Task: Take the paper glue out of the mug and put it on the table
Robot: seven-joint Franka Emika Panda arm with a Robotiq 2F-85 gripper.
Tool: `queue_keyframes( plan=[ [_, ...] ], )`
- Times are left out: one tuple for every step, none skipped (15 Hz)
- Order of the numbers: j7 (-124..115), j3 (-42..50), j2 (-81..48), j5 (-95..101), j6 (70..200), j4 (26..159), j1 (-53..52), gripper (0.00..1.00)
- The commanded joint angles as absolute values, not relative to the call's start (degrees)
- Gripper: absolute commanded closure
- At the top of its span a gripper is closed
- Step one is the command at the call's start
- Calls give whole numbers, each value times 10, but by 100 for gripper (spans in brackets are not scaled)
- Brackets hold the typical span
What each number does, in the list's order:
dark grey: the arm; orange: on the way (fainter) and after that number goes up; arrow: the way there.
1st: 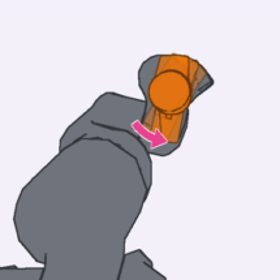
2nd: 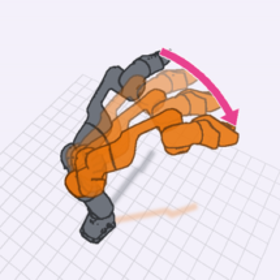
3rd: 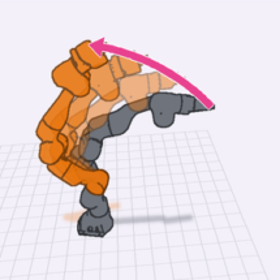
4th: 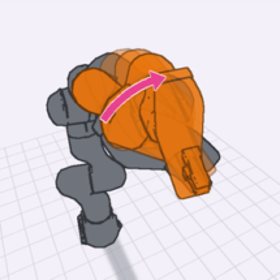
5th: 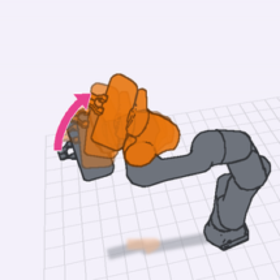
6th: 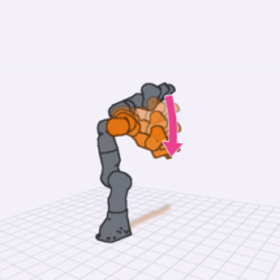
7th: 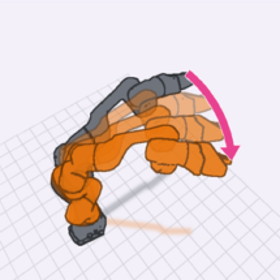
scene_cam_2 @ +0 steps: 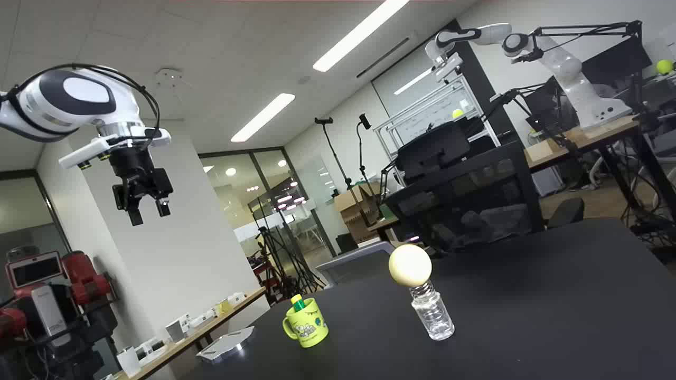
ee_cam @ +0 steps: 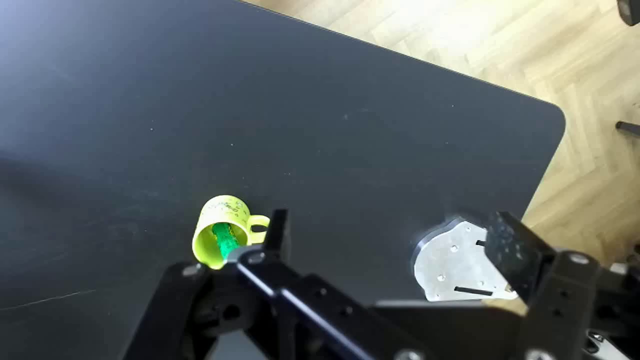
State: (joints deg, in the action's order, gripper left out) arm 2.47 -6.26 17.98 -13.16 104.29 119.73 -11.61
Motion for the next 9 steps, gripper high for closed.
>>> queue_keyframes(
  plan=[
    [26, -69, 179, -134, 1043, 1196, -109, 0],
    [26, -69, 179, -134, 1044, 1196, -109, 0],
    [27, -69, 179, -134, 1045, 1196, -109, 0],
    [27, -69, 179, -134, 1045, 1196, -109, 0],
    [27, -69, 179, -134, 1045, 1196, -109, 0],
    [27, -69, 179, -134, 1045, 1196, -109, 0],
    [27, -69, 179, -134, 1045, 1196, -109, 0],
    [27, -69, 179, -134, 1045, 1196, -109, 0],
    [47, -71, 171, -115, 1039, 1190, -109, 0]
  ],
)
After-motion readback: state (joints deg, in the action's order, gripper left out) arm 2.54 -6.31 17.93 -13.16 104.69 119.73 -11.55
